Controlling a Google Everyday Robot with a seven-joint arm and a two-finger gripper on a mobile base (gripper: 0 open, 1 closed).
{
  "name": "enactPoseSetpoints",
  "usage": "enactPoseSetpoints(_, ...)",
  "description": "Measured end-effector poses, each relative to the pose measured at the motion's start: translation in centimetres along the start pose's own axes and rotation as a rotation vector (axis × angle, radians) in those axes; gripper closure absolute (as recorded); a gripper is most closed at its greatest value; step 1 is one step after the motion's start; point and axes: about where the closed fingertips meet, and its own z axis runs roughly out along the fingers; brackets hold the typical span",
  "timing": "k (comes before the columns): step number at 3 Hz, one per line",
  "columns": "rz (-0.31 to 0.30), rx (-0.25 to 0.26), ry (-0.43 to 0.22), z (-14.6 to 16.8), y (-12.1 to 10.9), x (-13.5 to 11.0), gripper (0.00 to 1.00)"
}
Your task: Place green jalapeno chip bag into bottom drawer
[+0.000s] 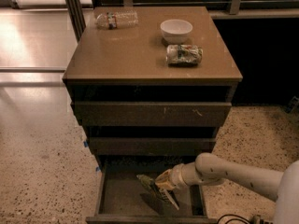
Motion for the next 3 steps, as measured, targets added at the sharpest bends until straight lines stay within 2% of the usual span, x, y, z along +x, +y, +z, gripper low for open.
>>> enactPoseSetpoints(1,0.0,0.0,0.0,0.0,0.0,0.0,1.0)
enactPoseSetpoints(2,0.021,-0.018,0.02,2.1,0.1,2.1,1.0)
enactPoseSetpoints(3,0.069,-0.051,0.064,5.9,-0.1,6.2,1.0)
